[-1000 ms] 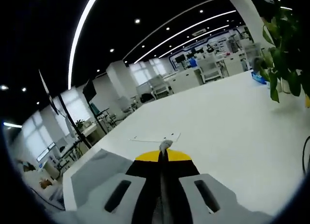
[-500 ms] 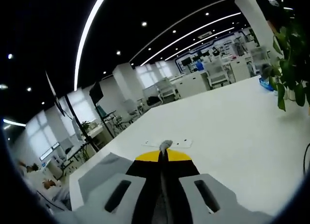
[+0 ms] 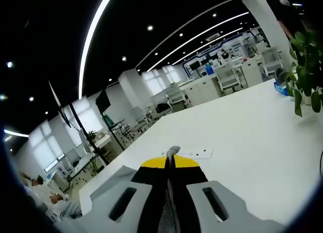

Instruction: Fold the towel on the table until its edges align and the towel forms a compact rectangular stack.

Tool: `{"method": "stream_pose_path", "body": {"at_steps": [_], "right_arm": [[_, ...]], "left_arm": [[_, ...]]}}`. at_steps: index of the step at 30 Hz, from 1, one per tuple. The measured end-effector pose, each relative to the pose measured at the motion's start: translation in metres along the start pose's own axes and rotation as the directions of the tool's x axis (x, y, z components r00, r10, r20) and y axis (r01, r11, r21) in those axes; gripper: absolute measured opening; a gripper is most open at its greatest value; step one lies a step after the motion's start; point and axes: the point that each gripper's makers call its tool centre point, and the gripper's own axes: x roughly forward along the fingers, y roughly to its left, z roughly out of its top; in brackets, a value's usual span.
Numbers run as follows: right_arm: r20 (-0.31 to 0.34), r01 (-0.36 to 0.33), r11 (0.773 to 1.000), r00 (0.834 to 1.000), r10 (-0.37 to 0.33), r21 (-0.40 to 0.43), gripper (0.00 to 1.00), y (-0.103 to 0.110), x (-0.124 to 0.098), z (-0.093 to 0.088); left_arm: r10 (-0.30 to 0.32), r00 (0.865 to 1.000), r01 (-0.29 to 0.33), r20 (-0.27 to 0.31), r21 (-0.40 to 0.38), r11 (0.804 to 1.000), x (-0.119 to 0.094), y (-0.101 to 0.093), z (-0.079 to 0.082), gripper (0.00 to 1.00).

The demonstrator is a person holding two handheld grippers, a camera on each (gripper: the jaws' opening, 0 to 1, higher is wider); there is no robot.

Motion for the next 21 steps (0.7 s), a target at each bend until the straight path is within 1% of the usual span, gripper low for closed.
{"method": "stream_pose_path", "body": {"at_steps": [3, 6, 10, 13, 16, 21], "right_arm": [[-0.011, 0.002, 1.000, 1.000, -0.002, 0.006, 0.00, 0.008, 0.004, -0.001], [0.001, -0.001, 1.000, 1.000, 0.001, 0.022, 0.00, 0.017, 0.009, 0.003], [0.010, -0.014, 1.000, 1.000, 0.014, 0.026, 0.00, 0.034, 0.020, 0.006], [0.016, -0.024, 0.999, 1.000, 0.024, 0.023, 0.00, 0.048, 0.029, 0.006], [0.019, -0.027, 0.999, 0.999, 0.027, 0.022, 0.00, 0.058, 0.037, 0.004], [0.024, -0.029, 0.999, 0.999, 0.028, 0.023, 0.00, 0.080, 0.053, 0.001]], "left_arm": [[0.027, 1.000, -0.026, 0.006, -0.009, 1.000, -0.011, 0.010, 0.001, 0.04], [0.049, 0.999, -0.048, 0.012, -0.028, 0.998, -0.026, 0.019, 0.002, 0.04], [0.048, 0.999, -0.048, 0.007, -0.030, 0.998, -0.039, 0.022, -0.002, 0.04], [0.042, 0.999, -0.042, 0.013, -0.035, 0.999, -0.049, 0.025, -0.002, 0.04], [0.038, 0.999, -0.037, 0.020, -0.035, 0.999, -0.058, 0.031, -0.001, 0.04], [0.039, 0.999, -0.038, 0.038, -0.027, 0.999, -0.079, 0.045, 0.002, 0.04]]}}
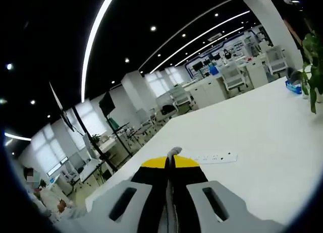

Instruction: Fold the towel on the table until its edges align and the towel forms a compact rectangular stack.

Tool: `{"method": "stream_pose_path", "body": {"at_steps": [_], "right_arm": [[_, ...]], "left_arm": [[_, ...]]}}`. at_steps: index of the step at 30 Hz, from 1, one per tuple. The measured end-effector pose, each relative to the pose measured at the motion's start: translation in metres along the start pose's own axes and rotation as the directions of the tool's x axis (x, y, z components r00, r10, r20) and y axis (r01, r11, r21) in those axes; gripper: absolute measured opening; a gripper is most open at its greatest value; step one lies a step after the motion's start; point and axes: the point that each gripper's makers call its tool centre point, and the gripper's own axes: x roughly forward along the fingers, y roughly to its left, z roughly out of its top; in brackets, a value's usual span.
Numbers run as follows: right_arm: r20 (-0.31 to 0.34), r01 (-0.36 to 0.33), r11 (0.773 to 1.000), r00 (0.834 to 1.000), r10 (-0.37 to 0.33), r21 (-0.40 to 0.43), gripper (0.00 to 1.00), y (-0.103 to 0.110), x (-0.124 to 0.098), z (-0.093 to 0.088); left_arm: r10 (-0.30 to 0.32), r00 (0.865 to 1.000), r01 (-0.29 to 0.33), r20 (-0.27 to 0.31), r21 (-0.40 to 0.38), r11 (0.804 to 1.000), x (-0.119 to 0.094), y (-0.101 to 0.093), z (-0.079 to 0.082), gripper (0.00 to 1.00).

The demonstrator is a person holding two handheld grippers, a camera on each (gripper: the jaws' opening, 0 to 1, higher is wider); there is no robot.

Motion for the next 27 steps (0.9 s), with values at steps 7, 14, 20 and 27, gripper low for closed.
{"method": "stream_pose_path", "body": {"at_steps": [7, 14, 20, 27], "right_arm": [[-0.011, 0.014, 0.999, 1.000, -0.014, -0.029, 0.00, 0.021, 0.012, -0.001], [-0.001, 0.024, 0.999, 1.000, -0.024, -0.046, 0.00, 0.041, 0.025, 0.002], [0.008, 0.015, 0.999, 1.000, -0.014, -0.047, 0.00, 0.059, 0.036, 0.005], [0.001, -0.012, 0.998, 1.000, 0.012, -0.063, 0.00, 0.082, 0.049, 0.003]], "left_arm": [[0.000, 1.000, -0.001, 0.022, 0.012, 1.000, -0.028, 0.021, 0.004, 0.04], [0.000, 0.999, -0.001, 0.032, 0.013, 1.000, -0.049, 0.035, 0.005, 0.04], [0.016, 0.999, -0.017, 0.035, 0.026, 1.000, -0.068, 0.051, 0.007, 0.04], [0.095, 0.994, -0.096, 0.048, 0.019, 0.995, -0.098, 0.080, 0.007, 0.04]]}}
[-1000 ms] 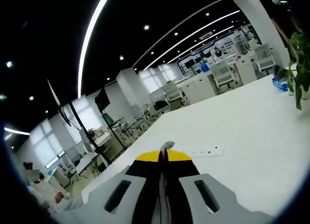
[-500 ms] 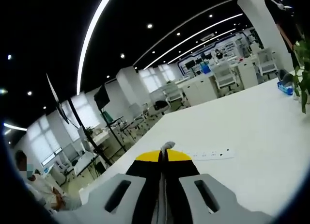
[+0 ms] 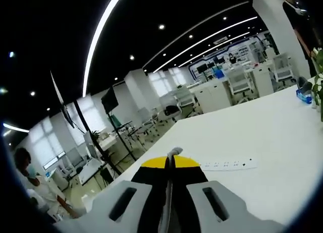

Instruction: Fold the towel on the table until its edges align and the towel forms a compact rectangular stack.

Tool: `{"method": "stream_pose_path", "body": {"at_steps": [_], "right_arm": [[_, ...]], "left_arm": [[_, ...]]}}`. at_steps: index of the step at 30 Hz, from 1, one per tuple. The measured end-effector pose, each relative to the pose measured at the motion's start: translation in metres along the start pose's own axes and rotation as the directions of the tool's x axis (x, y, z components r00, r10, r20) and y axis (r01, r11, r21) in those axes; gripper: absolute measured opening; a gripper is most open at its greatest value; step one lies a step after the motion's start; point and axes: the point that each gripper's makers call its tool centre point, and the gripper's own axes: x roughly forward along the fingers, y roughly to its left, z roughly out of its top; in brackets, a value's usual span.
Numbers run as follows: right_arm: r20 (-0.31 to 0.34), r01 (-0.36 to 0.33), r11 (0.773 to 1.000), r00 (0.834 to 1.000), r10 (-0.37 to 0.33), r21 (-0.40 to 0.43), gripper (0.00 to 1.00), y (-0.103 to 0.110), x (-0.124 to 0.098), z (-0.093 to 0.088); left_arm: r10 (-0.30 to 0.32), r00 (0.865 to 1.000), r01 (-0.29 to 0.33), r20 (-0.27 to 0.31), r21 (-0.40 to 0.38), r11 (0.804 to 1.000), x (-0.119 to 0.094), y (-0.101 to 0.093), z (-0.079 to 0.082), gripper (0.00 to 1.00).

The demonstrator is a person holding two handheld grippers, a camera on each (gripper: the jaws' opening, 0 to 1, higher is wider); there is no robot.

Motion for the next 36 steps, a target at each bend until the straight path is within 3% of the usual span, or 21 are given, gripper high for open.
{"method": "stream_pose_path", "body": {"at_steps": [16, 18, 20, 26, 31, 36], "right_arm": [[-0.021, -0.096, 0.995, 0.995, 0.096, -0.021, 0.00, 0.055, 0.043, -0.002], [-0.022, -0.107, 0.994, 0.994, 0.107, -0.025, 0.00, 0.063, 0.048, -0.002], [-0.023, -0.119, 0.993, 0.993, 0.119, -0.025, 0.00, 0.068, 0.052, -0.002], [-0.033, -0.144, 0.989, 0.989, 0.143, -0.024, 0.00, 0.082, 0.065, -0.009], [-0.042, -0.163, 0.987, 0.986, 0.162, -0.018, 0.00, 0.092, 0.072, -0.016], [-0.055, -0.167, 0.986, 0.985, 0.166, -0.012, 0.00, 0.098, 0.080, -0.025]], "left_arm": [[0.149, 0.988, -0.148, 0.026, -0.025, 0.989, -0.047, 0.047, 0.004, 0.04], [0.171, 0.985, -0.169, 0.033, -0.034, 0.985, -0.054, 0.053, 0.003, 0.04], [0.225, 0.974, -0.224, 0.003, -0.066, 0.972, -0.062, 0.065, -0.003, 0.04], [0.258, 0.966, -0.255, 0.026, -0.086, 0.963, -0.081, 0.077, -0.005, 0.04], [0.296, 0.955, -0.295, 0.003, -0.061, 0.953, -0.091, 0.084, -0.008, 0.04], [0.320, 0.947, -0.320, -0.016, -0.085, 0.944, -0.099, 0.091, -0.019, 0.04]]}}
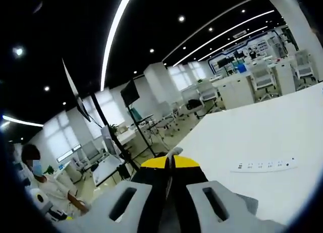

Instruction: Fold the towel on the table until its edges align and the towel forms a compact rectangular stack.

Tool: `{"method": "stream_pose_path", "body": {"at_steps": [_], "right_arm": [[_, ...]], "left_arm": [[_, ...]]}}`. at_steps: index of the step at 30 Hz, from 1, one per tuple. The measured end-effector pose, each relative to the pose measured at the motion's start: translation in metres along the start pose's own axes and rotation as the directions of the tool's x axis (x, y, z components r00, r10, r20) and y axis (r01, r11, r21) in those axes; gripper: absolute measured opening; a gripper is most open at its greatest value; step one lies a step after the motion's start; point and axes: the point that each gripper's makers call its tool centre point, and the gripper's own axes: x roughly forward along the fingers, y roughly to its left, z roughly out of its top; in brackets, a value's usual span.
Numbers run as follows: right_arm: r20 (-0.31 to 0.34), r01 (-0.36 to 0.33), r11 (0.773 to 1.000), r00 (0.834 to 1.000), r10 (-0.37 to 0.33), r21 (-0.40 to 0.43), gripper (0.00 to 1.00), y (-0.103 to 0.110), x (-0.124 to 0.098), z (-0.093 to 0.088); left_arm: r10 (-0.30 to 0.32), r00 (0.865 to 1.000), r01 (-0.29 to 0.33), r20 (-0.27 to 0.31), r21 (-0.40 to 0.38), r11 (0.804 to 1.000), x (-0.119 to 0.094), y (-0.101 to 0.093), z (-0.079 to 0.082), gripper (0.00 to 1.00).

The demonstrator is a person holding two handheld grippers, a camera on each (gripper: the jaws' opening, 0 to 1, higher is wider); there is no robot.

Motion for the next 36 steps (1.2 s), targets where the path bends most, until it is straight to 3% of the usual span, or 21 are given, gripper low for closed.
{"method": "stream_pose_path", "body": {"at_steps": [10, 21, 29, 36], "right_arm": [[-0.029, -0.008, 1.000, 1.000, 0.008, -0.004, 0.00, 0.010, 0.031, -0.014], [-0.059, -0.034, 0.999, 0.998, 0.034, 0.001, 0.00, 0.028, 0.061, -0.033], [-0.068, -0.033, 0.999, 0.997, 0.033, 0.012, 0.00, 0.032, 0.084, -0.043], [-0.110, -0.021, 1.000, 0.994, 0.021, 0.006, 0.00, 0.033, 0.111, -0.069]], "left_arm": [[0.076, 0.997, -0.076, 0.015, -0.043, 0.996, -0.013, 0.021, -0.016, 0.04], [0.161, 0.985, -0.155, 0.061, -0.082, 0.984, -0.026, 0.040, -0.016, 0.04], [0.271, 0.959, -0.262, 0.084, -0.106, 0.959, -0.036, 0.064, -0.019, 0.04], [0.328, 0.943, -0.315, 0.059, -0.164, 0.935, -0.038, 0.082, -0.037, 0.04]]}}
